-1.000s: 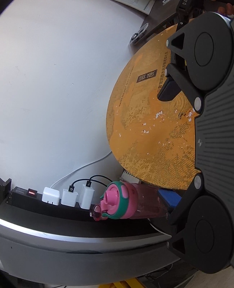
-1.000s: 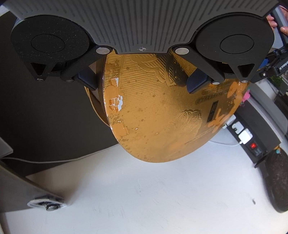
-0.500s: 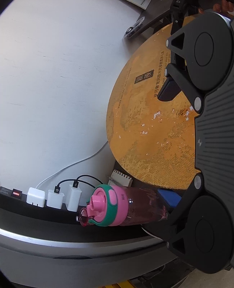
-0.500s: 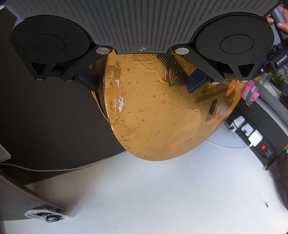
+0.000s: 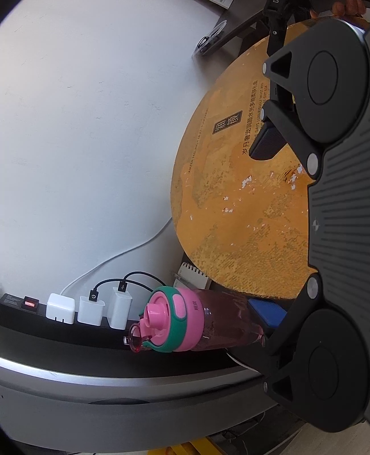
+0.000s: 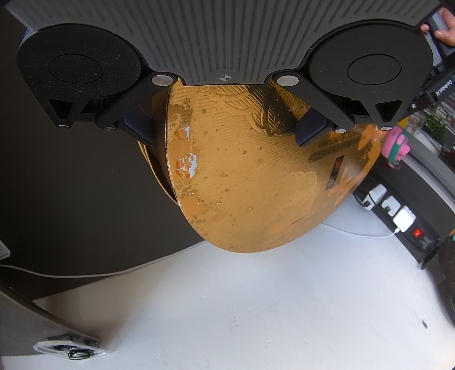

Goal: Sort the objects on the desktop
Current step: 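Tilt the gold lid flat with both grippers and lower it over the box, then set the gold lid onto the box rim with both grippers, then press the lid down onto the box with both grippers, then open both grippers and withdraw them from the closed box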

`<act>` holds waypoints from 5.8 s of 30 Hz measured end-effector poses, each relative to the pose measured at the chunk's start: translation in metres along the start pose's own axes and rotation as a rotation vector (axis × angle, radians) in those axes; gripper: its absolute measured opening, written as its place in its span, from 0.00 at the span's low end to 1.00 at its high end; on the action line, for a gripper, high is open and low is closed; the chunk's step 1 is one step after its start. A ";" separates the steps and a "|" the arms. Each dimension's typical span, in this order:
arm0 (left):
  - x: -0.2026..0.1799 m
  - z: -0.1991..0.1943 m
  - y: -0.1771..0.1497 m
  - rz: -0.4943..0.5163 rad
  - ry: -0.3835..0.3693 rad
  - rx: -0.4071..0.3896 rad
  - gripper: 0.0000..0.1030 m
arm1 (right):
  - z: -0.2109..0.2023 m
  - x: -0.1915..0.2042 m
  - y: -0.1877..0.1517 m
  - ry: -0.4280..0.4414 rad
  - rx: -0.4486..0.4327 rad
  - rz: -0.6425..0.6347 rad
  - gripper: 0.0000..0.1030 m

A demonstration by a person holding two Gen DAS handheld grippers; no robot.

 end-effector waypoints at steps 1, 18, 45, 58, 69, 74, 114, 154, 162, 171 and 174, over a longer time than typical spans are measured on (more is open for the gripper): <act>0.000 0.000 0.000 -0.006 -0.003 0.001 0.98 | -0.002 -0.001 0.001 -0.001 -0.001 -0.003 1.00; -0.009 0.003 0.002 -0.010 -0.016 0.006 0.98 | -0.006 -0.019 0.003 -0.003 0.014 0.018 1.00; -0.008 -0.057 -0.002 0.126 0.012 -0.088 0.99 | -0.072 0.011 -0.014 -0.129 -0.105 -0.095 1.00; -0.066 -0.136 -0.074 0.344 -0.128 -0.092 0.99 | -0.151 0.062 -0.081 -0.099 -0.159 -0.195 1.00; -0.063 -0.116 -0.050 0.291 -0.147 -0.163 0.99 | -0.154 0.069 -0.088 -0.128 -0.179 -0.166 0.98; -0.057 -0.102 -0.046 0.266 -0.141 -0.145 0.99 | -0.144 0.078 -0.082 -0.143 -0.205 -0.214 0.91; -0.008 -0.047 -0.059 0.177 -0.068 0.056 0.98 | -0.093 0.068 -0.076 -0.103 -0.128 -0.243 0.92; -0.021 -0.030 -0.054 0.361 -0.099 -0.007 0.94 | -0.056 0.069 -0.089 -0.180 -0.041 -0.398 0.92; -0.025 -0.033 -0.051 0.353 -0.030 0.033 0.96 | -0.055 0.073 -0.091 -0.216 -0.004 -0.469 0.95; -0.052 -0.096 -0.040 0.347 0.050 0.003 0.99 | -0.129 0.100 -0.093 -0.136 -0.093 -0.403 1.00; -0.060 -0.117 -0.047 0.303 0.027 0.035 0.99 | -0.152 0.098 -0.104 -0.118 -0.087 -0.362 1.00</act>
Point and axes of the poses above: each gripper's, at about its wrist camera, not at the fingertips, and z roughly the way its jaws point, x to its left, y to its top, the point moved 7 cm from there along z, roughly the way its jaws point, and after that the axes turned 9 degrees about -x, right-handed, at the moved point
